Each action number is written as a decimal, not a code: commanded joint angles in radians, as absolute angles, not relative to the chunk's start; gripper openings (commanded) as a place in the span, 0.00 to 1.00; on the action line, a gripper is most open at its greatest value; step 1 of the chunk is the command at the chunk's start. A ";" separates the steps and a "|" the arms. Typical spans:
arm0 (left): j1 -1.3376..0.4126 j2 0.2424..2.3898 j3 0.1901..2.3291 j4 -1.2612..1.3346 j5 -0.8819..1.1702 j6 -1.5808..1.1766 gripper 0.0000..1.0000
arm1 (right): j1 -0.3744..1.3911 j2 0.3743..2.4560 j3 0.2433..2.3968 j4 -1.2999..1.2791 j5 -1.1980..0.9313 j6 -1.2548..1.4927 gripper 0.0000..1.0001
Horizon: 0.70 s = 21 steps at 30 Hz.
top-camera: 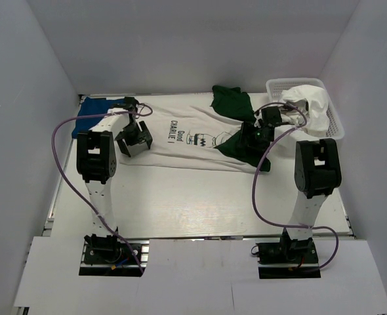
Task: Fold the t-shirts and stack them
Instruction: Fold the flattened tshirt in 1/3 of the way
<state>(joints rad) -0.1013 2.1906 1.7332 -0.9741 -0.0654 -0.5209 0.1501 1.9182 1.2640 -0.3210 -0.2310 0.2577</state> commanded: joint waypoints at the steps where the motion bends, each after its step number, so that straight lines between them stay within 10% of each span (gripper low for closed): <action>1: -0.100 2.209 1.708 -0.969 -0.077 -0.522 1.00 | 0.146 1.937 1.238 -0.285 -0.172 0.278 0.90; 13: -0.109 1.838 1.117 -1.011 -0.054 -0.580 1.00 | 0.152 1.470 0.737 -0.425 -0.114 0.394 0.90; 21: -0.109 1.678 1.190 -1.055 -0.054 -0.601 1.00 | 0.164 1.281 0.885 -0.578 0.081 0.359 0.90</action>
<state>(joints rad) -0.1097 1.7481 1.0866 -1.0634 -0.0307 -0.5919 0.1577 1.3209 0.7681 -0.5346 -0.0521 0.3737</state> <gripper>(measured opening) 0.996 0.904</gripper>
